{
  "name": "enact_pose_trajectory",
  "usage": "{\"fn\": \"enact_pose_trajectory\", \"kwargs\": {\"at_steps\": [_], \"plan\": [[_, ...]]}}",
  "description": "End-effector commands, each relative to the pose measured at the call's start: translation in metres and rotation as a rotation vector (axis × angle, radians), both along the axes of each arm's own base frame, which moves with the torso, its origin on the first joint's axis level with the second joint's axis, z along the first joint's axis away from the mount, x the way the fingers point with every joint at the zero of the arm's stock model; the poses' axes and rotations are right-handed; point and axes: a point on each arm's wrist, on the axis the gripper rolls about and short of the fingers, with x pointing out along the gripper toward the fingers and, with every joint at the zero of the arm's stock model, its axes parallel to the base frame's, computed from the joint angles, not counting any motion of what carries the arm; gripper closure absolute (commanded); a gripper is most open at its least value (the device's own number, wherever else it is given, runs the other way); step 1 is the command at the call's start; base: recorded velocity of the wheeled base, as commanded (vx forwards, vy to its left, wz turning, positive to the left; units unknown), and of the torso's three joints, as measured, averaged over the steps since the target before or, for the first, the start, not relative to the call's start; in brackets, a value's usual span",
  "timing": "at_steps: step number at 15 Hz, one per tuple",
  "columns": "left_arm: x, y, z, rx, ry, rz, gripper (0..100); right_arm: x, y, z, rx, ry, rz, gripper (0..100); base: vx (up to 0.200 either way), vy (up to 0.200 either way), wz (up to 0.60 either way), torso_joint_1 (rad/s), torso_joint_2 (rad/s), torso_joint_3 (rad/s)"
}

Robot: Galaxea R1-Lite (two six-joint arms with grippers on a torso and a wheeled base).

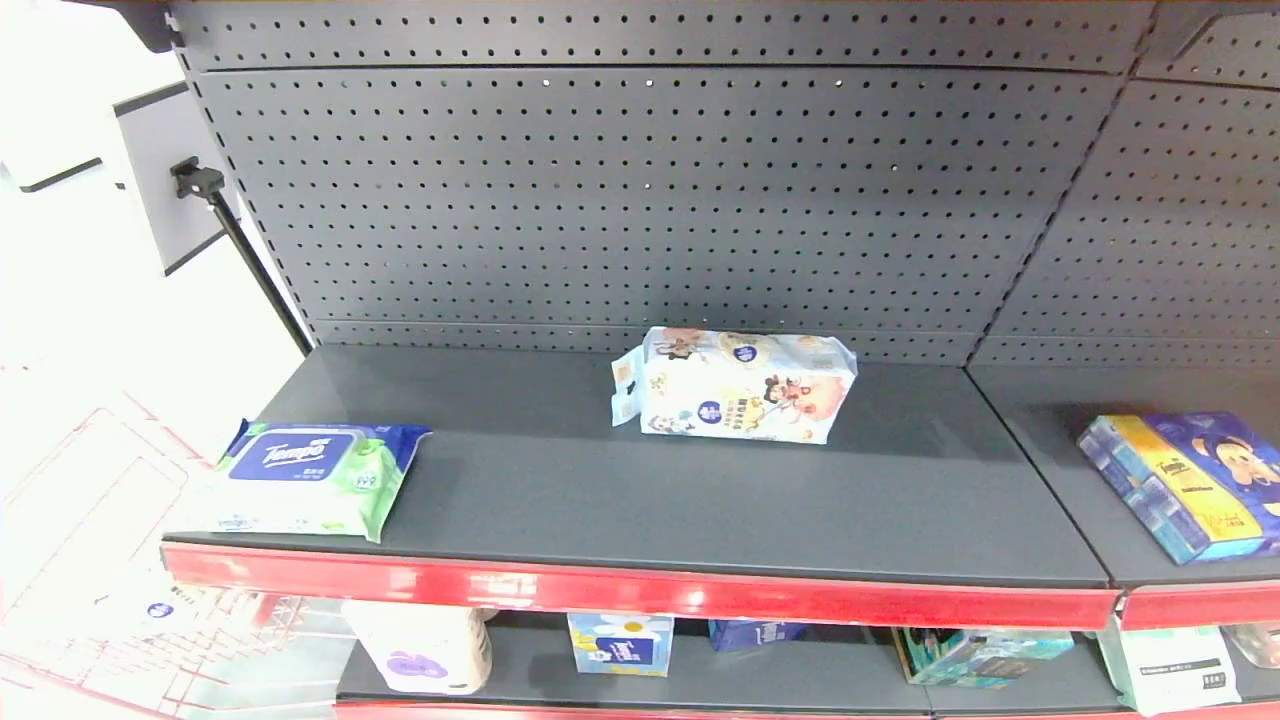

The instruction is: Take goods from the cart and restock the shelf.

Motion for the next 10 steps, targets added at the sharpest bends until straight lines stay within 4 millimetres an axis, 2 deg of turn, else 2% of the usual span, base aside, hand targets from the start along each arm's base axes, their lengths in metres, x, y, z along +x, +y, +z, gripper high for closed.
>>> {"fn": "enact_pose_trajectory", "kwargs": {"at_steps": [1,10], "plan": [[0.0000,0.0000,0.0001,-0.001,0.000,0.001,0,0.0000,0.0000,0.0000,0.000,-0.001,0.001,0,0.000,0.200,0.00,-0.007,0.01,-0.002],[0.0000,0.0000,0.0001,-0.002,0.000,0.001,0,0.0000,0.0000,0.0000,0.000,-0.001,0.001,0,0.000,0.200,0.00,0.000,0.00,0.003]]}}
